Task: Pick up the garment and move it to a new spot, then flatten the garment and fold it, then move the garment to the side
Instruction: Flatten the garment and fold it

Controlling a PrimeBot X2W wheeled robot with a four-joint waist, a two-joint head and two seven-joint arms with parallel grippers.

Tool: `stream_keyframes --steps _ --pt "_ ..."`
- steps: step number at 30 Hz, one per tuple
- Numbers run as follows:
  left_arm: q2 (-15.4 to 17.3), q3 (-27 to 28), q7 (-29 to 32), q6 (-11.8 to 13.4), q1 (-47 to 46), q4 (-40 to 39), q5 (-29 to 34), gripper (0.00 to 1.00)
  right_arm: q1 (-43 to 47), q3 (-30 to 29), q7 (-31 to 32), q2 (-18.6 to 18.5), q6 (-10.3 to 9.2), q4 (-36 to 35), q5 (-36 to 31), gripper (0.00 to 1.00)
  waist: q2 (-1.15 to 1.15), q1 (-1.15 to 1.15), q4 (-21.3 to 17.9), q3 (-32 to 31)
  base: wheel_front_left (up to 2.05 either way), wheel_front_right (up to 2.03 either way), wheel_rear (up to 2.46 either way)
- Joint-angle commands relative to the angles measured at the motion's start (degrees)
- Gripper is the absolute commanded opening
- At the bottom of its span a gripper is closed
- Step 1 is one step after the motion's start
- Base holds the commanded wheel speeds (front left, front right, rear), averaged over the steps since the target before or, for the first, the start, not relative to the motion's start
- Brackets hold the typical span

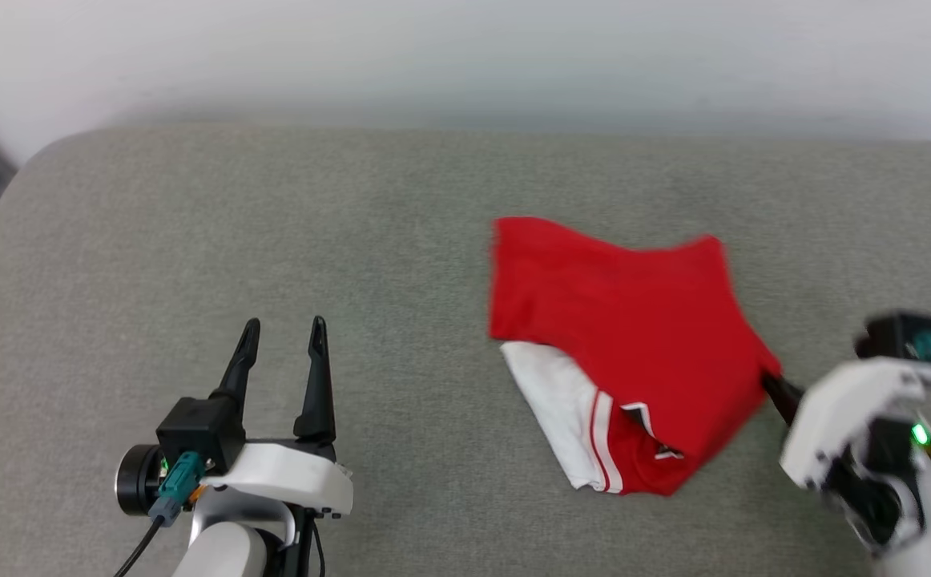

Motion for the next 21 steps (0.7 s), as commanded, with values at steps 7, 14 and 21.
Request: stream_keyframes --steps 7,14,21 --pt "0.9 0.1 0.8 0.6 2.1 -0.4 -0.7 1.0 13.5 -11.4 0.9 4.6 -0.05 1.1 -3.4 0.0 0.0 0.0 -2.4 -1.6 0.0 0.0 0.0" --pt "1.4 0.4 1.2 1.0 3.2 -0.5 -1.2 1.0 17.5 -11.5 -4.5 5.4 -0.08 0.7 -5.0 1.0 0.0 0.0 -2.8 -2.6 0.0 0.0 0.0" --pt "2.1 0.3 2.1 1.8 5.6 -0.7 -1.5 1.0 16.6 -12.4 -19.4 5.4 -0.02 -9.1 -10.0 1.0 0.0 0.0 -2.4 -5.4 0.0 0.0 0.0"
